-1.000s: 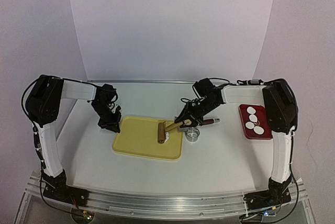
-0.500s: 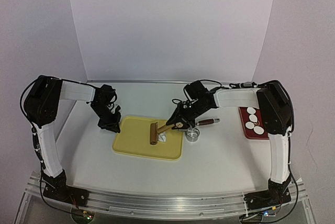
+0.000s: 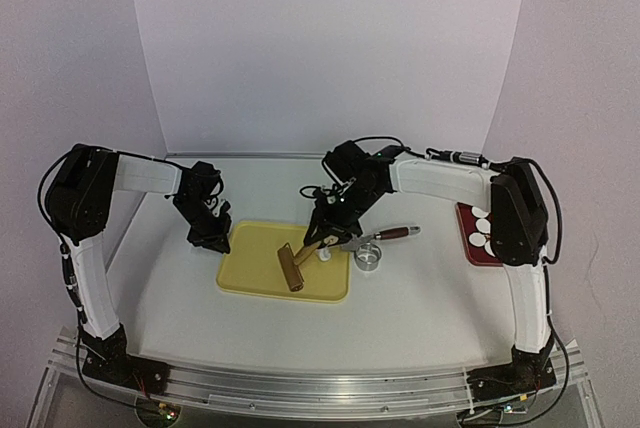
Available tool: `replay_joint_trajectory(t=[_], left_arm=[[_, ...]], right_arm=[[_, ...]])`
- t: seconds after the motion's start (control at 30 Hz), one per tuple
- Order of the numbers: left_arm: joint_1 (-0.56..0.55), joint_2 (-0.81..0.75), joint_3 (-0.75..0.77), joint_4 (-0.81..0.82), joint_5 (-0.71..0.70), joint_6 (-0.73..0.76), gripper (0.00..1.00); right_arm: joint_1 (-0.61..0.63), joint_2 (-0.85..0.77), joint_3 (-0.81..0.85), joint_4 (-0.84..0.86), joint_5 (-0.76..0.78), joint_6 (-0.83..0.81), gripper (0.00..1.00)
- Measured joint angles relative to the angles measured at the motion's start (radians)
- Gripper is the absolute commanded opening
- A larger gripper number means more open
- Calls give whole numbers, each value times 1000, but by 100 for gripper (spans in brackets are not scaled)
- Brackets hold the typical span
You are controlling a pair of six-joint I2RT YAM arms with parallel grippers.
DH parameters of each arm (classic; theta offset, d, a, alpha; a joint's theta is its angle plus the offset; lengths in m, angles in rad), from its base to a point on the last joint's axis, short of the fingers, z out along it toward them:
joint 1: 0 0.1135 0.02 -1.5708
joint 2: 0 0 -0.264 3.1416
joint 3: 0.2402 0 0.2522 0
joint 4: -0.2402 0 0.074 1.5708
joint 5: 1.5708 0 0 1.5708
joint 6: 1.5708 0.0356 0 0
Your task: Roll out the dumpling wrappers from the dough
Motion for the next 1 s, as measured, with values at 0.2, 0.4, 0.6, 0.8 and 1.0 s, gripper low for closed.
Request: replay_joint_trajectory(t=[0.2,0.4,0.6,0.8,1.0], left_arm=[[2,0,-1,21,-1,20,5],[3,1,10,39,-22,80,28],[4,3,57,39,-51,86,50],[4,-92,22,41,-58,-26,63],[4,-310,-171,48,-48,-229,63]], right_arm=[[28,-20,77,-70,4,-11,0],[25,-143,76,-103,47,-31,0],[23,-285,96,-154,153,-118,0],[34,-279,202,-302,337,-246,0],[41,-278,221,-383,464,-338,0]])
